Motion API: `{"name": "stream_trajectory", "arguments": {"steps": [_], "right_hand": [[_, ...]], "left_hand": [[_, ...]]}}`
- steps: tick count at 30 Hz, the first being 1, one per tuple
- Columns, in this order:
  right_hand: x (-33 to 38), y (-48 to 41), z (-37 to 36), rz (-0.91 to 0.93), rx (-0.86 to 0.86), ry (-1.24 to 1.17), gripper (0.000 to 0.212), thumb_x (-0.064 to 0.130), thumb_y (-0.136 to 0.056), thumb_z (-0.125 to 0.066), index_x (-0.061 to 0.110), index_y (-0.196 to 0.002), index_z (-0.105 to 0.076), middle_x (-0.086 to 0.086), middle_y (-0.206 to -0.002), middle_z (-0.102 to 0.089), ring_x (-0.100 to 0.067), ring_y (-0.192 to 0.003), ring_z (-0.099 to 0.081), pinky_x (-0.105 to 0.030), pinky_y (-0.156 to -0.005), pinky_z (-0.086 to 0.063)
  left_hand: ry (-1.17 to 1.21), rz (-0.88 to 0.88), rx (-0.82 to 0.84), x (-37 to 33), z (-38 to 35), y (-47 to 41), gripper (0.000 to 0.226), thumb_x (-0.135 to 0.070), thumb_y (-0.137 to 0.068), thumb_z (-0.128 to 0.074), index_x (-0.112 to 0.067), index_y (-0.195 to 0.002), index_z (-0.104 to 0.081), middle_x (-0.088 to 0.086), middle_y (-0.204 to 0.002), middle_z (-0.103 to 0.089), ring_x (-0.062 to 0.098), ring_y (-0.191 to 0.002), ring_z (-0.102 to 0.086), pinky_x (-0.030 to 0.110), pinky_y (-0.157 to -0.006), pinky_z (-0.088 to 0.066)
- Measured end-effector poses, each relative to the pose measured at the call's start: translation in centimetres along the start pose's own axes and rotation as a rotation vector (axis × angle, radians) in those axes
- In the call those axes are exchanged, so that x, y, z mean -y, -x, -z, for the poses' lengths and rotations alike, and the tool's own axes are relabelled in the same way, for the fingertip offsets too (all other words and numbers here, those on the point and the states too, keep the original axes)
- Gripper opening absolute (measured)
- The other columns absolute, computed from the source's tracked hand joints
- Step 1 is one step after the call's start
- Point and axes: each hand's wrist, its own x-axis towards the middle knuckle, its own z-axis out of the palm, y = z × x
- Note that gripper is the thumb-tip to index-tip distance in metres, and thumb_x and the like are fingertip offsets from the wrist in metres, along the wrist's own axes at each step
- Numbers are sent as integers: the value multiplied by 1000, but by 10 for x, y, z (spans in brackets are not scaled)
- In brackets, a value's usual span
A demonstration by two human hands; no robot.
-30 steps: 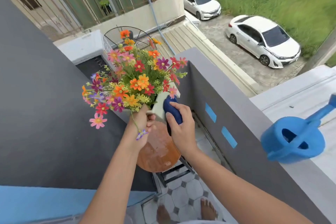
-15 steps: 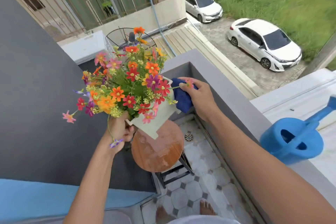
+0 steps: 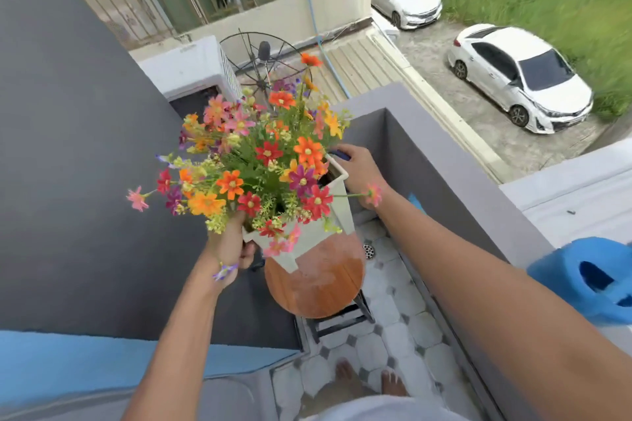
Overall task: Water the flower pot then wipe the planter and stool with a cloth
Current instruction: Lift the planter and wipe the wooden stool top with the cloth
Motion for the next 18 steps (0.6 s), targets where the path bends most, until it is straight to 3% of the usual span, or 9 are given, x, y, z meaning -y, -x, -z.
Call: {"name": "stream_trajectory", "arguments": {"steps": [1,3,5,6,7,9,11,14,18], "right_hand": [[-5,-1,-5,-24,34,-20,16,2,-94,-62,13,-93,-73,-14,-87,-71,-9,-71,-60,-27,-69,-47],[-12,0,-10,-45,64,-32,21,3,-94,-60,6,-109,-75,-9,-100,-74,2,-79,-66,-18,-76,-51],[-17,0,-13,-60,62,-36,27,1,-93,-58,6,-113,-75,-8,-104,-76,2,-84,-67,-16,-77,-50],[-19,2,-14,-86,64,-67,29,-1,-91,-57,6,-113,-75,-10,-103,-76,-6,-85,-68,-20,-74,-53],[-23,4,-16,-120,71,-106,31,-2,-89,-57,8,-112,-75,-11,-101,-76,-12,-83,-68,-24,-70,-55],[-34,10,-19,-139,78,-127,35,-1,-85,-58,16,-109,-76,-9,-101,-76,-14,-85,-69,-30,-70,-57],[-49,17,-23,-134,66,-110,35,3,-82,-62,19,-110,-76,0,-101,-76,-10,-89,-67,-29,-75,-57],[-84,26,-37,-197,10,-11,30,-2,-83,-64,14,-107,-73,2,-94,-73,0,-76,-65,-20,-66,-53],[-152,44,-88,-238,126,287,29,11,-76,-64,14,-104,-72,-1,-94,-72,-16,-83,-66,-30,-73,-49]], "left_hand": [[13,15,-31,0,3,-6,37,-25,-101,-39,7,-104,-56,8,-68,-38,10,-38,-32,11,-36,-18],[7,33,-57,3,7,-17,27,-16,-101,-35,2,-94,-55,18,-65,-35,5,-30,-30,10,-36,-16],[-12,48,-80,4,11,-27,36,-11,-100,-33,14,-119,-51,42,-80,-40,8,-33,-33,11,-35,-17],[-15,64,-96,7,13,-32,40,-13,-99,-34,15,-124,-49,42,-82,-45,10,-37,-32,12,-35,-17],[-17,81,-100,11,16,-39,39,-18,-99,-36,11,-120,-53,30,-72,-44,10,-39,-31,14,-35,-17],[-15,106,-92,15,20,-53,29,-23,-100,-39,2,-98,-54,9,-70,-41,7,-38,-31,14,-35,-18],[-18,112,-114,19,22,-68,21,-25,-101,-38,-10,-90,-48,5,-76,-42,8,-42,-35,13,-34,-19],[-45,55,-110,21,22,-86,25,-19,-99,-34,-16,-75,-42,5,-69,-42,5,-34,-37,11,-36,-19],[-58,61,-129,22,25,-109,14,-12,-76,-34,-12,-64,-40,9,-58,-43,19,-45,-34,13,-41,-17]]}}
